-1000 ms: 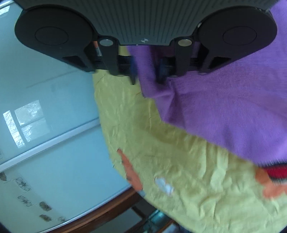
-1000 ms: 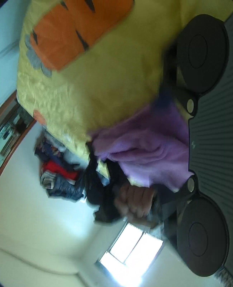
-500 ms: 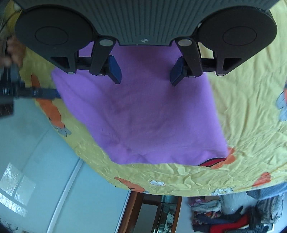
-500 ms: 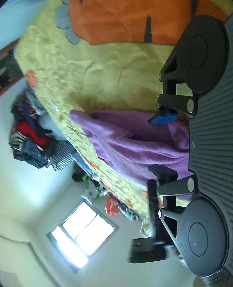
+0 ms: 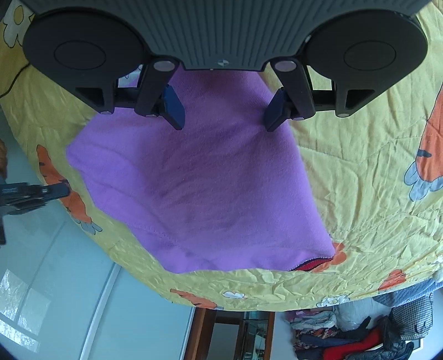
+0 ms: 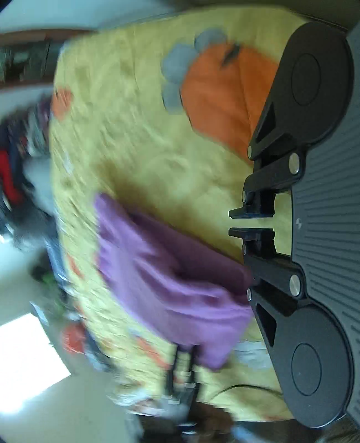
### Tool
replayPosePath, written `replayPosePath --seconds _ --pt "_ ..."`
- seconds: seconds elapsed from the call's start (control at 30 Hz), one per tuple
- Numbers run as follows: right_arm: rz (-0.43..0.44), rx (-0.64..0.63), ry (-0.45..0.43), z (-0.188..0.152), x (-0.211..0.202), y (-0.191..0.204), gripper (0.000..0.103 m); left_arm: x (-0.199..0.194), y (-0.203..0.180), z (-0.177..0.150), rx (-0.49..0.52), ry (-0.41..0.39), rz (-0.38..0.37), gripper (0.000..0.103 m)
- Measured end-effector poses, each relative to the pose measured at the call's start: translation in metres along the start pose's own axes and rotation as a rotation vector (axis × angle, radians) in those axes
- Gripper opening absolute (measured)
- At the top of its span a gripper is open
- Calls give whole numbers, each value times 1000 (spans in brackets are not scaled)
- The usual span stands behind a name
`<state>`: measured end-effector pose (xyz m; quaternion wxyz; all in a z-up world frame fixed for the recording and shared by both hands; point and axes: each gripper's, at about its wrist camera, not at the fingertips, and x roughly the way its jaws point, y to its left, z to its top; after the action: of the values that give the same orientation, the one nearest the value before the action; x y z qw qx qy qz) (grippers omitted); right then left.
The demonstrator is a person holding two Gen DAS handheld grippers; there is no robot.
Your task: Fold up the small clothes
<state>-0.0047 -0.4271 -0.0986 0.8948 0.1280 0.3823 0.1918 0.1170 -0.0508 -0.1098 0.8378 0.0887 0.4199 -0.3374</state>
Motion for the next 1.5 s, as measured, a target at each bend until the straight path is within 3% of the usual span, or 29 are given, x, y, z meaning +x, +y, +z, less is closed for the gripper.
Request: replayPosePath --seconds 0.03,0.1,0.13,0.17,0.23,0.27,0.3,0.33,0.43,0.5,0.53,0.57,0.63,0.67,0.7,0.83,0.9,1.0,1.03,1.07,1.1,1.13,1.17,1.23,1.4,1.5 --pt "28 9 -20 -4 -1 6 12 -3 -1 0 -6 -2 -4 66" --pt "72 -25 -18 -11 8 23 36 -8 -4 0 -7 -25 -23 75" --pt "76 -50 -18 -13 16 30 65 -10 -6 0 -4 -32 -30 77" --pt "77 -39 -24 -13 26 33 78 -9 -9 -1 3 -30 -27 78" --pt "130 17 -22 -9 55 33 77 -4 -15 -5 26 -19 5 78" --pt "147 10 -22 -10 61 35 64 -1 -17 -8 36 -6 22 78" --pt "125 -38 -4 -11 65 43 40 3 -19 -12 50 7 43 78" --pt "34 -105 15 -13 67 52 11 5 -20 -17 66 11 67 78" --pt "-54 -106 19 -10 58 42 11 1 -6 -27 22 13 44 81" --pt "-30 -60 -17 -2 47 34 13 -6 12 -24 -46 -5 44 80" --pt "-16 -8 -42 5 43 28 26 -8 21 -20 -74 -25 53 80" --pt "-14 38 -67 12 39 23 53 -9 32 -14 -104 -43 57 80" --pt "19 96 -134 27 41 15 83 -6 51 4 -171 -54 53 79" --pt "52 136 -152 34 47 10 84 -2 60 14 -203 -59 30 80" --pt "86 172 -150 41 56 5 83 4 68 25 -231 -59 15 81" --pt "44 270 -175 68 99 -17 82 36 91 66 -293 -68 13 81" --pt "56 305 -209 78 112 -28 82 52 96 83 -290 -76 65 84" --pt "22 312 -227 93 127 -36 79 77 109 102 -344 -64 68 84" --pt "10 314 -211 98 133 -38 67 85 114 106 -371 -64 60 84" --pt "-1 311 -189 101 140 -39 44 93 118 110 -399 -63 42 83" --pt "-12 298 -174 104 147 -40 34 96 120 112 -409 -90 38 70" --pt "-35 273 -166 105 150 -38 19 100 123 116 -420 -92 31 47" --pt "-62 250 -158 106 154 -35 10 105 127 119 -444 -65 33 3" --pt "-77 230 -167 109 156 -29 9 104 134 119 -492 -54 18 5" --pt "-44 155 -255 120 135 -7 8 76 116 108 -315 -133 151 7" --pt "-183 95 -170 125 157 -7 10 81 124 103 -325 -103 180 8"
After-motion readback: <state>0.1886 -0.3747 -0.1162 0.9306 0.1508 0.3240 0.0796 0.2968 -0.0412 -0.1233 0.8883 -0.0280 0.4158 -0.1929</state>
